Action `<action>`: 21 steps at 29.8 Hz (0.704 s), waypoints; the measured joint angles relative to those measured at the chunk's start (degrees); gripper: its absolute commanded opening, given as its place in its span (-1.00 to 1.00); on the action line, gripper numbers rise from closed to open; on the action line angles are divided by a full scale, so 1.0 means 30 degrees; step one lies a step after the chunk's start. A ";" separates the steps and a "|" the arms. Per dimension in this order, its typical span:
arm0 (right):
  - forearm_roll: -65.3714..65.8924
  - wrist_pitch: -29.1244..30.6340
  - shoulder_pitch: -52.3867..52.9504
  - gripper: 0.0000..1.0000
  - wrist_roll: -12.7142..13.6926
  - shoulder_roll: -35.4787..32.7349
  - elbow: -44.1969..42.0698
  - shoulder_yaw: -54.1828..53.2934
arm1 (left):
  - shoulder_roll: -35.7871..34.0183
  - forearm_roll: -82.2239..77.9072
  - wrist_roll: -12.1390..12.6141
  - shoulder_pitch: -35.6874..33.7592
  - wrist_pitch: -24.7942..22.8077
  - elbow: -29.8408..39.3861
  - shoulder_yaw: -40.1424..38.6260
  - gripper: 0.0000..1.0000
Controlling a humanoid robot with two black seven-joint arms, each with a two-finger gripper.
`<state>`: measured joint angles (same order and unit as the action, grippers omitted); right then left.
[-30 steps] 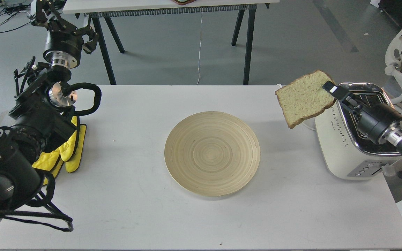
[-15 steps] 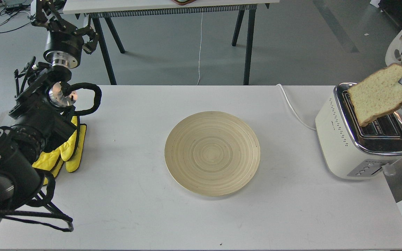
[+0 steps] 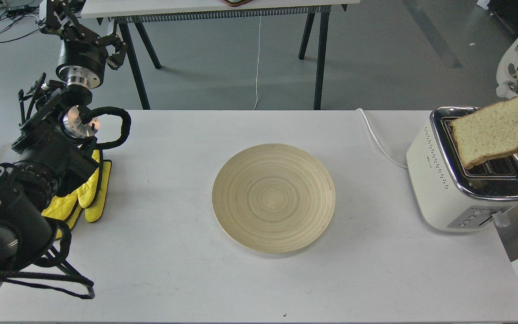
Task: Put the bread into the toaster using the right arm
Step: 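Carry the bread over the toaster slot and lower it in, then release the bread and raise the right gripper away from the toaster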
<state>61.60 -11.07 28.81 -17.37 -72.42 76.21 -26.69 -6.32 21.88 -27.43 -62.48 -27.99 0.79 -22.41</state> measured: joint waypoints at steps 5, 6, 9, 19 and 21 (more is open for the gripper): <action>-0.0001 -0.0001 0.0005 -0.92 -0.0007 -0.0010 -0.0121 -0.0002 | 0.0051 0.0000 0.0000 0.0000 0.0000 0.0000 0.0000 1.00; 0.0000 -0.0004 0.0005 -0.92 -0.0009 0.0005 -0.0146 -0.0002 | 0.0053 0.0000 0.0000 0.0000 0.0000 0.0001 0.0000 1.00; -0.0001 -0.0018 -0.0003 -0.84 -0.0012 0.0113 -0.0334 0.0022 | 0.0054 0.0000 -0.0007 0.0000 0.0000 0.0000 0.0000 1.00; -0.0164 -0.0032 0.0018 -0.20 -0.0039 0.1621 -0.0785 0.0097 | 0.0038 0.0000 -0.0029 0.0000 -0.0001 0.0000 0.0000 1.00; -0.0194 -0.0030 0.0033 -0.01 -0.0037 0.1823 -0.0699 -0.0014 | 0.0039 0.0001 -0.0029 -0.0001 0.0000 0.0000 0.0000 1.00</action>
<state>61.02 -11.17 28.91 -17.49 -66.95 74.11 -26.73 -6.20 21.89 -27.51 -62.49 -28.00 0.79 -22.41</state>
